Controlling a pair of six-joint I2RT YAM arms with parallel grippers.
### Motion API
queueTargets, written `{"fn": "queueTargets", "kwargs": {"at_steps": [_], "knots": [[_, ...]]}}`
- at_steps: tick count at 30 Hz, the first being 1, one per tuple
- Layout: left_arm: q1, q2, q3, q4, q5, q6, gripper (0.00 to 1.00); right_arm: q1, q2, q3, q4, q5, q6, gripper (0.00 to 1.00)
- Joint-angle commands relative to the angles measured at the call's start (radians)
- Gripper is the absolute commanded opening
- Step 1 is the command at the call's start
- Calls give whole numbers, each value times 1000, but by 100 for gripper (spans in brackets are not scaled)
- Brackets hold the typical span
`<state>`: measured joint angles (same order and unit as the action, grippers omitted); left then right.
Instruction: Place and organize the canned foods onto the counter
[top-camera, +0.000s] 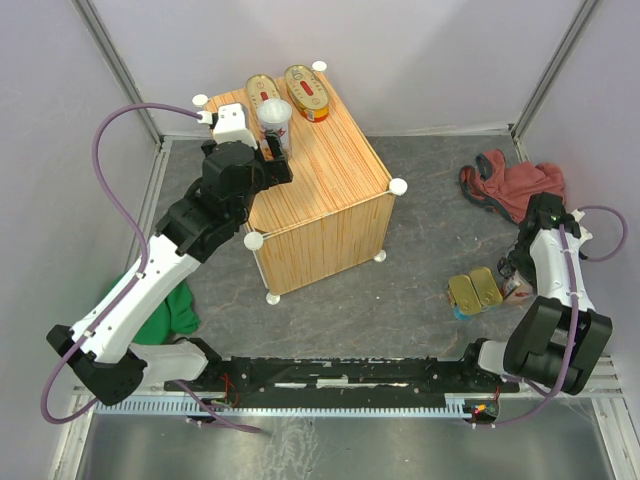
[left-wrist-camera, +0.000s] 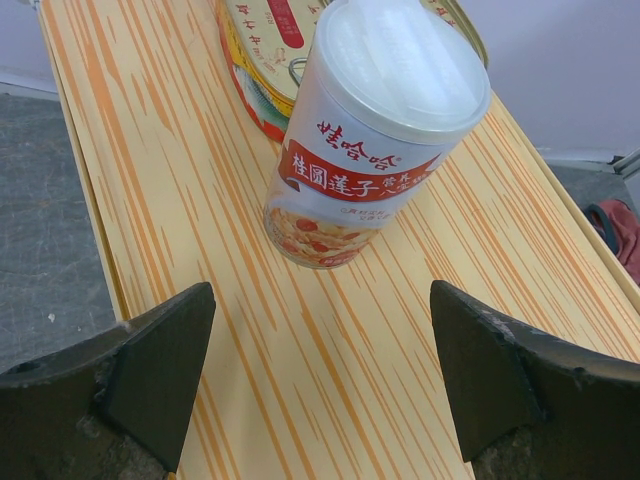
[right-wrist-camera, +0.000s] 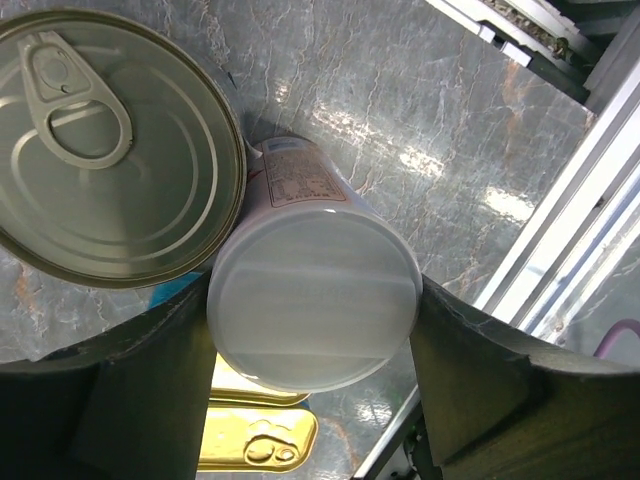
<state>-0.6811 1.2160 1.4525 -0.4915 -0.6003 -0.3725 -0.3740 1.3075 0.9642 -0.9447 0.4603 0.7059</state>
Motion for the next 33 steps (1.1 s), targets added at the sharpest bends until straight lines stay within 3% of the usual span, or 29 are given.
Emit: {"fn": "queueTargets", "kwargs": {"at_steps": [1, 6, 12, 33], "knots": [[-3, -36, 30, 23, -16, 26, 94, -2, -41, -9, 18, -32, -19, 55], [-6, -52, 28, 15, -21, 23, 94, 0, -97, -30, 18, -77, -31, 20], [-8, -64, 35, 5, -28, 32, 94, 13, -177, -37, -5, -106, -48, 2], [-8, -104, 61, -16, -53, 76, 94, 248, -301, 266, -186, 26, -92, 1]]}}
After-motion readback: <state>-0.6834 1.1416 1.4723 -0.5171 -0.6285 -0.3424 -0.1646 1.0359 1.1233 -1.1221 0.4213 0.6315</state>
